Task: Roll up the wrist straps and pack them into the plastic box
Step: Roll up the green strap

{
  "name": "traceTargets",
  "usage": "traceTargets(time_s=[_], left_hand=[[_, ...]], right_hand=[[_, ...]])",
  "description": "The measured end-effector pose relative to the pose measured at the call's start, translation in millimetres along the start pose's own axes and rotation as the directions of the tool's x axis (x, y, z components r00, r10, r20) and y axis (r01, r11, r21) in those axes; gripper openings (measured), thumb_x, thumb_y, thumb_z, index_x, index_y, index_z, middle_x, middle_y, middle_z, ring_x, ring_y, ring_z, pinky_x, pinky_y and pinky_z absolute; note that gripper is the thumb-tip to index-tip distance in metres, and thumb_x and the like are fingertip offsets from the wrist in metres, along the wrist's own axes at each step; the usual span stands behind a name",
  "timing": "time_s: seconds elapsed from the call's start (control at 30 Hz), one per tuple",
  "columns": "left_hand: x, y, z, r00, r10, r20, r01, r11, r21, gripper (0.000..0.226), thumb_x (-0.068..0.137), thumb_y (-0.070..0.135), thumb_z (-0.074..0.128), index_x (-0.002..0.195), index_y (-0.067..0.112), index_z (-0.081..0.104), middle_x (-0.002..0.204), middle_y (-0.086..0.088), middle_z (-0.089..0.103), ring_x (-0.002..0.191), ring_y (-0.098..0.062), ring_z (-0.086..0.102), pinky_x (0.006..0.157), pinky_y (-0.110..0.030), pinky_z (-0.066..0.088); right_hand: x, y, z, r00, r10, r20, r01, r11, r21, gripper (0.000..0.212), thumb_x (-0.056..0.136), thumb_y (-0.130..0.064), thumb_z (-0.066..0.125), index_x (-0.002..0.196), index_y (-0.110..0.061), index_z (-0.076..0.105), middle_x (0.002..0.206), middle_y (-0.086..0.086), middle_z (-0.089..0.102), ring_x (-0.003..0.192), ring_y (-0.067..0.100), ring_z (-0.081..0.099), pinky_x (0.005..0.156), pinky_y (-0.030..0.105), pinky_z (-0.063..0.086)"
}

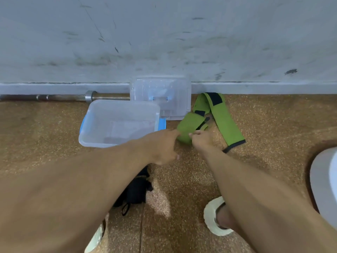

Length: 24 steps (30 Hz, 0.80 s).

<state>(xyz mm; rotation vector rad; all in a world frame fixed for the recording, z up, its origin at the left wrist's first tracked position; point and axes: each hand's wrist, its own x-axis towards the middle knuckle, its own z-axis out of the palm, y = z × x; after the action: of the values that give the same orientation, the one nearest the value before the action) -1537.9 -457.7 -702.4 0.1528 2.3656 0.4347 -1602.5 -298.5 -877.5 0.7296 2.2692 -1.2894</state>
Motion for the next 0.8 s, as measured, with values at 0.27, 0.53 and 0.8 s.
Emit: traceTargets(time_s=[0.27,0.53,0.8], left_hand=[[-9,-21,-15,0.959,-0.186,-0.213,0.203,0.977,0.064,0.093,0.089,0.024,0.071,0.161,0.018,0.011,0.157,-0.011,0.028,0.143,-0.032,0.032,0.115,-0.046,0.036],[-14,-11,-23,0.896,-0.126,-0.425,0.118,0.992,-0.045,0.079,0.094,0.030,0.068,0.159,0.026,0.023,0.152,-0.001,0.040,0.138,-0.025,0.042,0.104,-0.041,0.042],[-14,-1,-23,0.888,-0.067,-0.455,0.060,0.998,-0.029,0.013,0.098,0.027,0.060,0.092,0.028,0.050,0.093,-0.003,0.063,0.086,-0.027,0.056,0.071,-0.033,0.039]], right_hand=[[-51,-71,0,0.993,-0.115,0.035,0.085,0.876,0.475,0.011,0.095,-0.022,0.069,0.102,-0.019,0.062,0.096,0.003,0.066,0.073,0.018,0.059,0.062,0.036,0.054],[-83,-115,-66,0.793,-0.146,0.591,-0.226,0.831,0.508,0.007,0.099,-0.004,0.061,0.095,-0.003,0.066,0.091,0.011,0.070,0.056,0.008,0.070,0.035,0.011,0.040],[-38,-97,-92,0.939,-0.102,0.330,0.055,0.987,0.150,0.027,0.099,-0.024,0.068,0.121,-0.010,0.064,0.096,0.005,0.074,0.073,0.014,0.073,0.058,0.026,0.059]])
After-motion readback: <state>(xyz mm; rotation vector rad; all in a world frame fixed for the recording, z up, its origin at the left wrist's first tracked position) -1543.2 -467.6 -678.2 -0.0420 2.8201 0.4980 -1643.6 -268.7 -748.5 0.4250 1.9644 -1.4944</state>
